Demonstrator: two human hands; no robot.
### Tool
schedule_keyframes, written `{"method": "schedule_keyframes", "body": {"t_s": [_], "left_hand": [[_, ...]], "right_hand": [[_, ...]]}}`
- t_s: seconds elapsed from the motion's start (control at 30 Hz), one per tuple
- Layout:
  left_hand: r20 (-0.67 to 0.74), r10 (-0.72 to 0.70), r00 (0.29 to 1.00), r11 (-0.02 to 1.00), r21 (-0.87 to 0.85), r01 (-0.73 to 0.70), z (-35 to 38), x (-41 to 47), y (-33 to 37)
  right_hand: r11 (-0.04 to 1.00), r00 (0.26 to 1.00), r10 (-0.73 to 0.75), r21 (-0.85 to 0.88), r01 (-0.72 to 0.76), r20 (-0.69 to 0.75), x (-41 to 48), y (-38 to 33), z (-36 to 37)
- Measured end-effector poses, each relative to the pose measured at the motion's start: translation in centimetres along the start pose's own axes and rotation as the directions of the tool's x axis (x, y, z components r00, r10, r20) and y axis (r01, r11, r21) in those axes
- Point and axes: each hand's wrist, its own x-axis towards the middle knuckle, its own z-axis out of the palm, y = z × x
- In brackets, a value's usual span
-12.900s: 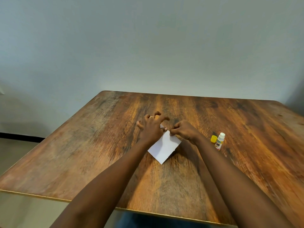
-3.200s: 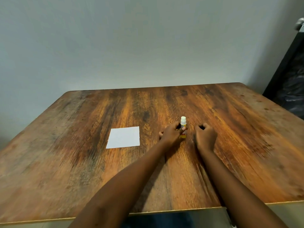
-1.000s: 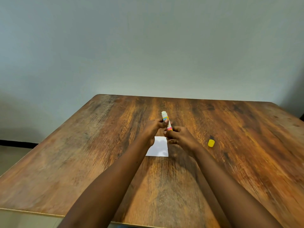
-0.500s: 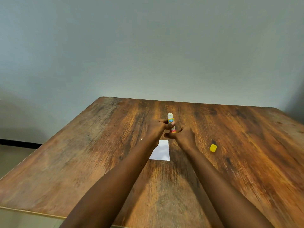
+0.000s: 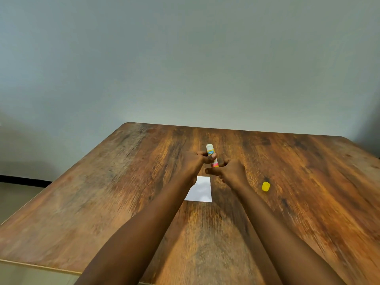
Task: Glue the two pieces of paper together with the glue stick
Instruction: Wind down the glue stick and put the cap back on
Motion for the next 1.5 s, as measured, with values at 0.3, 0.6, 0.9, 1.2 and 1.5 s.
{"method": "schedule_keyframes", "body": {"t_s": [0.3, 0.6, 0.9, 1.2, 1.5], "left_hand": [[-0.045, -0.070, 0.997, 0.995, -0.076, 0.067, -0.5, 0.3, 0.3], [-0.122, -0.115, 0.986, 0.992, -0.064, 0.107, -0.4, 0.5, -0.5], [-0.122, -0.035, 0.992, 0.999, -0.023, 0.032, 0.5, 0.6, -0.5], [-0.065, -0.101, 0.993, 0.995, 0.004, 0.102, -0.1, 0.5, 0.5], [-0.063, -0.043, 0.997, 0.998, -0.041, 0.041, 0.6, 0.5, 0.0]], "right_hand": [[0.909, 0.938, 0.002, 0.390, -0.146, 0.346, -0.1, 0.0, -0.6], [0.970, 0.959, 0.015, 0.227, -0.082, 0.281, 0.3, 0.1, -1.2], [0.991, 0.999, -0.029, -0.131, 0.025, -0.031, -0.1, 0.0, 0.6], [0.888, 0.901, 0.087, 0.377, -0.263, 0.424, 0.6, 0.7, -1.7], [0.987, 0.993, 0.086, 0.132, -0.097, 0.081, 0.2, -0.2, 0.1]]}}
